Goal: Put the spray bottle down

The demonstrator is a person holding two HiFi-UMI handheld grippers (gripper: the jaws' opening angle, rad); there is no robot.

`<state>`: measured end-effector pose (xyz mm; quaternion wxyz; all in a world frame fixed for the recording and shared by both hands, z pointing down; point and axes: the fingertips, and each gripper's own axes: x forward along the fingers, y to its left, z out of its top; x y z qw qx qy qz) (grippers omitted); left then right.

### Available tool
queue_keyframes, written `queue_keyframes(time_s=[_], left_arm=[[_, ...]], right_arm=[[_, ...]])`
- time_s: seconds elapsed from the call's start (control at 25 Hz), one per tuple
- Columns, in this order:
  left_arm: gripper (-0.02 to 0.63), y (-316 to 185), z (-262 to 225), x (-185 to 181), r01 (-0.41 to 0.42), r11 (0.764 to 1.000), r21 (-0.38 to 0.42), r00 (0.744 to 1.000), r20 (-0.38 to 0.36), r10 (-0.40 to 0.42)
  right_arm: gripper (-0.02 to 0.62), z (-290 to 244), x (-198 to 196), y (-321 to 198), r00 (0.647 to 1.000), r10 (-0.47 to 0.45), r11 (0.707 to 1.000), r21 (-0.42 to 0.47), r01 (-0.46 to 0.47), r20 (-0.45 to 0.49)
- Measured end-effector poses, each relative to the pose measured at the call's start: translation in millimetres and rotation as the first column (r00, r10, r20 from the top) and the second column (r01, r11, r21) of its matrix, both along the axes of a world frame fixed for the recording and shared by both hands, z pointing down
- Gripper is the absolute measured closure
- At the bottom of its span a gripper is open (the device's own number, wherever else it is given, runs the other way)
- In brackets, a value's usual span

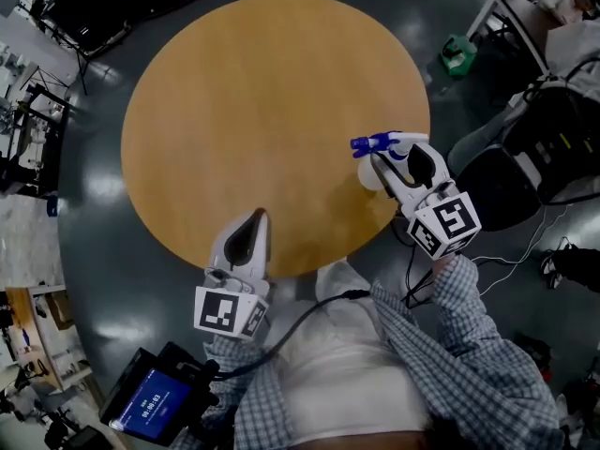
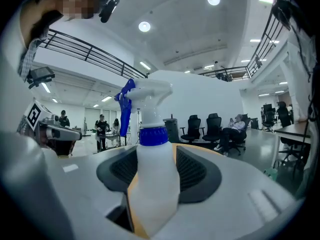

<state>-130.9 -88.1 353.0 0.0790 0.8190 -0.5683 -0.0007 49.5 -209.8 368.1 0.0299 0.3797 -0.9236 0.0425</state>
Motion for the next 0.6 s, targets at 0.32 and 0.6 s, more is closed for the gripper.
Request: queue_keyframes(time_s=[0.32,0.6], left_arm=[[0.607,8.5,15.6,-13.4,0.031,0.999,-0.028,0.999,0.009,-0.031],[0.607,5.2,16.4,-15.8,0.061,0.997,-0.043,0.998,0.009,-0.06]], right_arm=[[0.37,17.1,-17.5,-3.1,0.999,-0.021,1.0,-0.008,0.021,0.039],[0.37,12.2,-21.1,3.9,0.998,-0.051,0.999,-0.004,0.051,0.042]])
